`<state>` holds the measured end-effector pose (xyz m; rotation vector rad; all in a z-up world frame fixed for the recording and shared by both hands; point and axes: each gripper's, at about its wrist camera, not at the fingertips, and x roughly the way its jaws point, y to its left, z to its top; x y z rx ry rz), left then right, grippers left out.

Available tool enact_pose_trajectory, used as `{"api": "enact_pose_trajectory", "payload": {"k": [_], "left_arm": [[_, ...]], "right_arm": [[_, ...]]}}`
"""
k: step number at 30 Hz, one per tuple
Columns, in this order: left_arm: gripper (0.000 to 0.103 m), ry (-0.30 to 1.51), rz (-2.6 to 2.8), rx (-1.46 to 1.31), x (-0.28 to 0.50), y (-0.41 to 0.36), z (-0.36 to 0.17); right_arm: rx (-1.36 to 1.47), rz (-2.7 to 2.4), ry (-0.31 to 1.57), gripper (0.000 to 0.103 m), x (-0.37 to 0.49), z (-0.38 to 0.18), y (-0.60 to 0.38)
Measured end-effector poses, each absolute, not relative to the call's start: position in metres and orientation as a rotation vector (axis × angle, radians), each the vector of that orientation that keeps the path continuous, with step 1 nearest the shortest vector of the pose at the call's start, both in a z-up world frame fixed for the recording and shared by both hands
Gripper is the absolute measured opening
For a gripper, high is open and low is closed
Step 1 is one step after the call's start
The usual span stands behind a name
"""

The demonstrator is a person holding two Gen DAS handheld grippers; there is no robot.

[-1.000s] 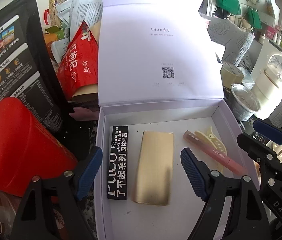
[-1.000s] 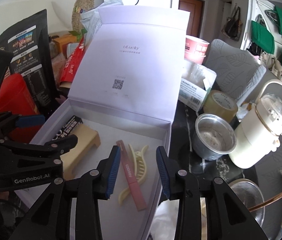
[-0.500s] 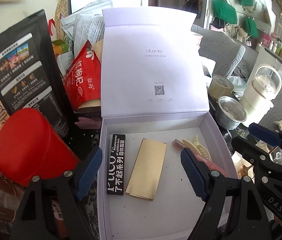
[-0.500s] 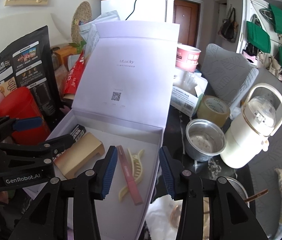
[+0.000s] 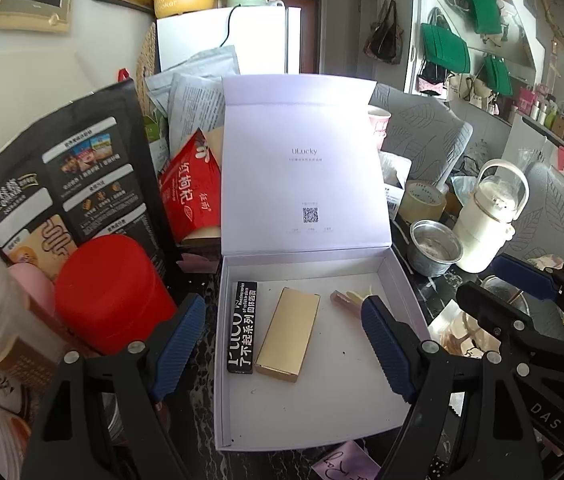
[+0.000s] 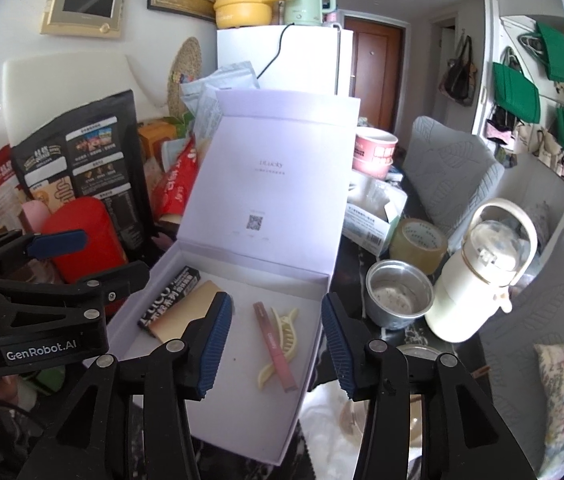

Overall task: Organize rigid objects
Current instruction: 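Lift both open tools out of the white box and back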

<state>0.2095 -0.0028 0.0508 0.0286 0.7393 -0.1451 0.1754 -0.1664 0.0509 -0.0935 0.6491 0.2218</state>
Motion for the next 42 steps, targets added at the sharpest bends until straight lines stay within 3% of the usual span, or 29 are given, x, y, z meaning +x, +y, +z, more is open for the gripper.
{"api": "enact_pose_trajectory", "payload": {"k": [15,19,29,42], "left_arm": [[0.083,0.666,-0.115,0.057,0.143,-0.002,0.084],[0.1,0.643,-0.105,0.056,0.125,0.0,0.09],[0.1,0.623,-0.102,0.058,0.083,0.005,0.095],[0.1,0.628,-0.129,0.055,0.043,0.006,0.084]], "right_arm": [[-0.095,0.247,0.577,0.06,0.111,0.081,-0.168],[-0.094,0.248,0.563,0.064,0.095,0.085,-0.169],[-0.091,0.254,0.547,0.07,0.054,0.087,-0.172],[-0.084,0.259,0.566,0.07,0.015,0.073,-0.173]]}}
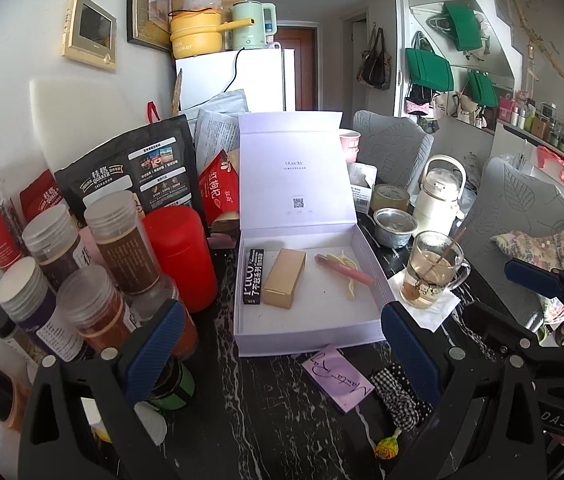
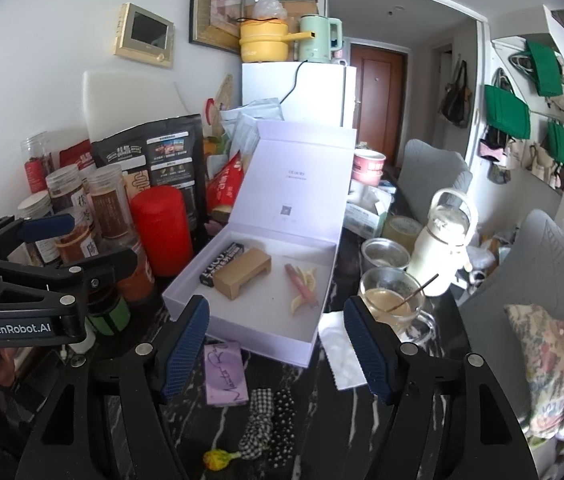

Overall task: Organize rigid objects
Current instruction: 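Lift both open tools out of the white box and back, then grasp the purple Manta Ray box with the left tool while the right tool grasps the polka-dot scrunchie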

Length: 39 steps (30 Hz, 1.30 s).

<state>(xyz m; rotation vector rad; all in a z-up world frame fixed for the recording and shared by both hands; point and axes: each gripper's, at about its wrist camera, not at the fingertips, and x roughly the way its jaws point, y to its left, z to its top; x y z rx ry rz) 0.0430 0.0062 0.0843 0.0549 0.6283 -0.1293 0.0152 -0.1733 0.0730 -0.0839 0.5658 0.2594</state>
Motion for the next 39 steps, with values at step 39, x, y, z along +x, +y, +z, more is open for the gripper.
{"api": "enact_pose_trajectory", "payload": {"k": [39], "left_arm": [[0.1,0.821,-0.168,-0.027,0.034,-0.008,-0.014]], "right_arm": [[0.031,0.196,0.74,0.069,0.0,-0.03,-0.208]]}}
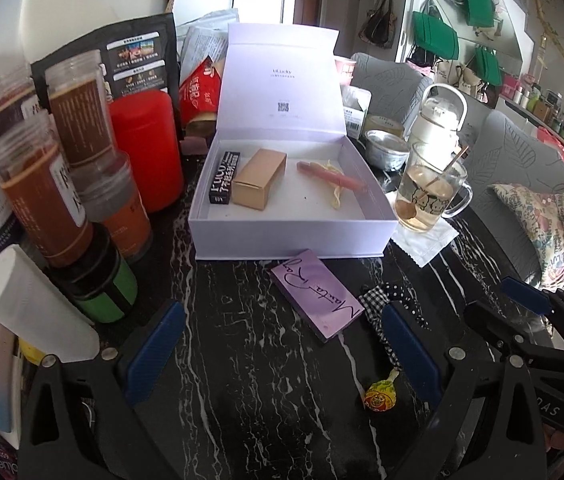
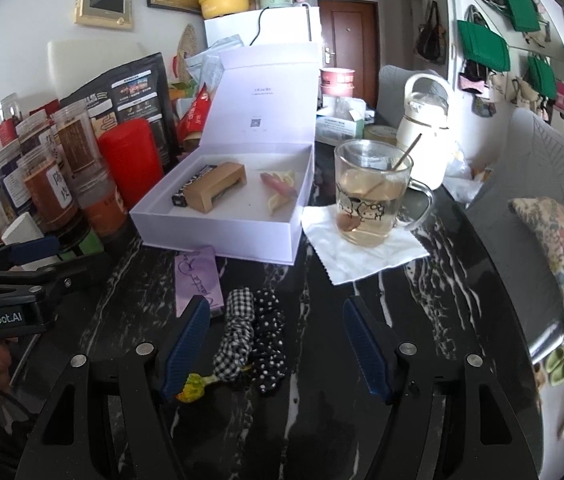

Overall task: Organize rigid objects
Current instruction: 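Grasp the purple Manta Ray box with the left tool while the right tool grasps the polka-dot scrunchie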

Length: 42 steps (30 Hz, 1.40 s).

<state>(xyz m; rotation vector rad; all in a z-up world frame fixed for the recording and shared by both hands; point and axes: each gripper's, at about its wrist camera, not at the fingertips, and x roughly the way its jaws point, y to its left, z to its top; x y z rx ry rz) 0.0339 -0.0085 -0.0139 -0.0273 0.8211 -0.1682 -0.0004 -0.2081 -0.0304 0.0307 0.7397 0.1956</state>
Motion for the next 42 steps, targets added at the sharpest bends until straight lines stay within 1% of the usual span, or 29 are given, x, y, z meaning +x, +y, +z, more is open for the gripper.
{"api": "enact_pose_trajectory", "payload": {"k": [15,20,26,32,42], "left_arm": [[0.1,0.897,-0.182,-0.042,0.063,-0.021,-0.05],[0.1,0.927,-0.18,-0.037,0.076,-0.027,-0.061],[0.1,0.955,-0.162,-0.026,0.093,-0.036,-0.073],[0.1,0.986,-0.16,-0.051,0.111,-0.041,-0.082],[0.1,1.087,-0.142,-0.078,0.129,-0.043,-0.1]], "right_arm": [[0.058,0.196,0.859,0.061,0.023,-0.074,-0.218],[0.054,0.22,0.894,0.054,0.03,-0.084,-0.216],[0.046,0.254,0.927,0.048,0.037,-0.093,-0.21],[0.064,0.282,0.943,0.045,0.041,-0.096,-0.211],[0.079,0.308,0.962,0.045,0.047,-0.098,-0.212]]}}
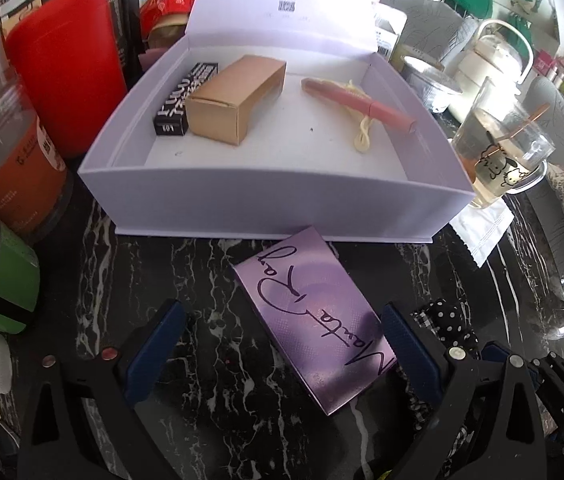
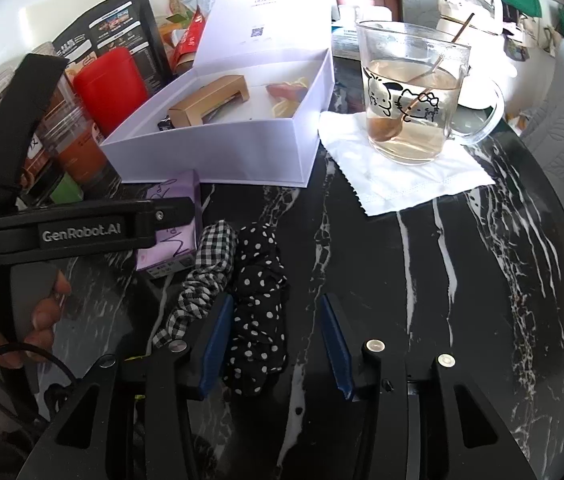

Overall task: Organize rigid objects
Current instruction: 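Grasp the purple Manta Ray box with the left tool while the right tool grasps the polka-dot scrunchie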

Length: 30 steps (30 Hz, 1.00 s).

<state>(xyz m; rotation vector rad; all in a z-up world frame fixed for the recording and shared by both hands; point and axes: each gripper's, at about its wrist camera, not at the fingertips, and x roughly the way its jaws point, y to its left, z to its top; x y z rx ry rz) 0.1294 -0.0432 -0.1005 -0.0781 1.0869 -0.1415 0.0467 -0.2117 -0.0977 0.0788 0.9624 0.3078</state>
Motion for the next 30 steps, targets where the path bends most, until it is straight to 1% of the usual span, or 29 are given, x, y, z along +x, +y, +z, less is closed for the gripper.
{"api": "enact_pose_trajectory", "payload": {"k": [3,8,10,12,13,14,15,16,17,18,19,22,30], "left_arm": [[0.1,1.103,-0.15,-0.101,0.132,-0.044,-0.104],[0.1,1.091,-0.146,-0.065,0.132,-0.049,-0.105],[0.097,1.079,-0.146,-0.06,0.131,-0.049,-0.105],[0.085,1.062,-0.133,-0.038,0.129,-0.048,-0.104],[0.082,1.058,-0.133,-0.034,0.129,-0.048,-0.103],[0.076,1.05,-0.136,-0.033,0.128,-0.047,-0.102],[0.068,1.04,-0.139,-0.032,0.126,-0.046,-0.101],[0.065,1.036,-0.138,-0.03,0.126,-0.044,-0.1],[0.059,1.03,-0.143,-0.028,0.124,-0.044,-0.099],[0.057,1.028,-0.151,-0.029,0.124,-0.042,-0.098],[0.056,1.024,-0.16,-0.029,0.121,-0.041,-0.097],[0.053,1.017,-0.179,-0.02,0.114,-0.038,-0.095],[0.052,1.014,-0.204,-0.016,0.087,-0.026,-0.093]], "right_arm": [[0.085,0.311,0.968,0.045,0.047,-0.098,-0.212],[0.08,0.314,0.974,0.045,0.048,-0.099,-0.212],[0.084,0.315,0.975,0.045,0.048,-0.1,-0.212],[0.085,0.315,0.973,0.045,0.048,-0.1,-0.212],[0.086,0.315,0.972,0.045,0.048,-0.1,-0.213],[0.086,0.314,0.971,0.044,0.047,-0.1,-0.213],[0.089,0.315,0.971,0.042,0.047,-0.1,-0.213],[0.094,0.321,0.971,0.035,0.046,-0.1,-0.213],[0.102,0.331,0.973,0.029,0.046,-0.1,-0.212],[0.104,0.337,0.974,0.026,0.045,-0.1,-0.212],[0.1,0.343,0.972,0.02,0.045,-0.1,-0.21],[0.1,0.333,0.958,0.017,0.041,-0.099,-0.209],[0.11,0.271,0.936,0.016,0.029,-0.095,-0.221]]}}
